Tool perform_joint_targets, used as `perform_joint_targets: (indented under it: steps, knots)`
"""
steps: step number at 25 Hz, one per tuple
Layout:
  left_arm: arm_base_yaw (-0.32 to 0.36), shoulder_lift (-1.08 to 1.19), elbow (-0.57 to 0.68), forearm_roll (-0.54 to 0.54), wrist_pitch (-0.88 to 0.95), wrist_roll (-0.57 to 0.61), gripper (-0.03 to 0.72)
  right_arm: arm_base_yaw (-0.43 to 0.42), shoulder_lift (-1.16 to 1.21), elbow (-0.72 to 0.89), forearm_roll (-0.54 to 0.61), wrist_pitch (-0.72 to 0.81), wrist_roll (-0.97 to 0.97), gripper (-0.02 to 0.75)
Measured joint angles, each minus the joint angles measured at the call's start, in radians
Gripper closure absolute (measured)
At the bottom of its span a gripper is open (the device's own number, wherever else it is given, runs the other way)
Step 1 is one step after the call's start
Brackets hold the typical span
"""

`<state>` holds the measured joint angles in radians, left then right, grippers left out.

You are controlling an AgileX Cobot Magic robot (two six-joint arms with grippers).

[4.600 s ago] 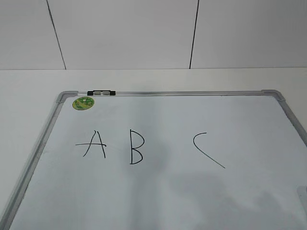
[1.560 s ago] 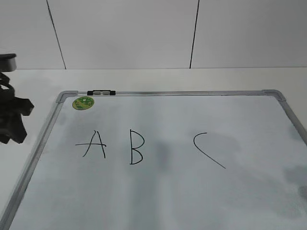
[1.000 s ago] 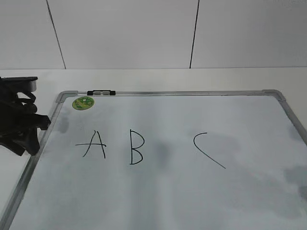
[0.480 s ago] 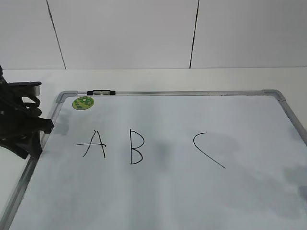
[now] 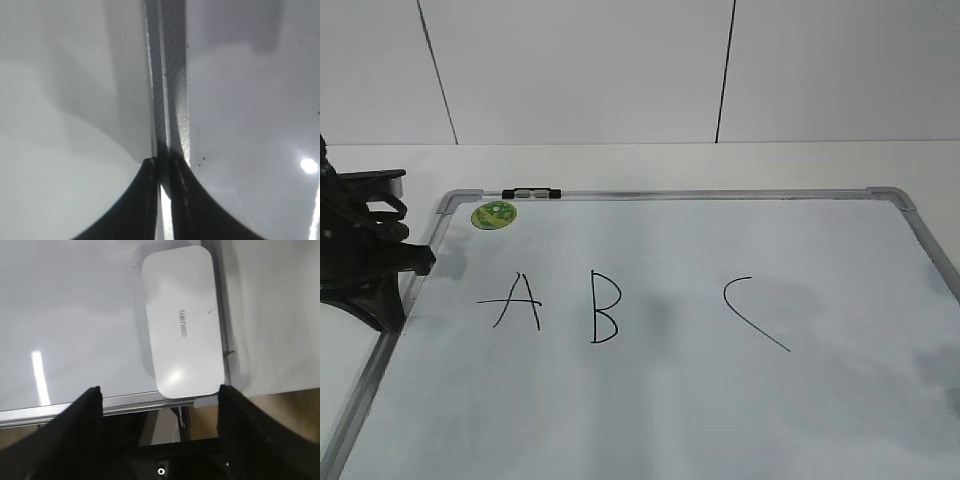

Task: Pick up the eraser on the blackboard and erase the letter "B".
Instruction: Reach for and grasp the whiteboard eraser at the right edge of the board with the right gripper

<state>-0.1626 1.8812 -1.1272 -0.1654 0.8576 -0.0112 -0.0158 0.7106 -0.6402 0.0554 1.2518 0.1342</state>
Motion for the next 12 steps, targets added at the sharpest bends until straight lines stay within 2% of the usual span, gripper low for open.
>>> perform_joint_targets:
  steps: [12]
  knots:
    - [0.0, 0.0, 0.0, 0.0, 0.0, -0.005, 0.657, 0.0, 0.115, 0.002, -0.065, -0.004, 0.0, 0.146]
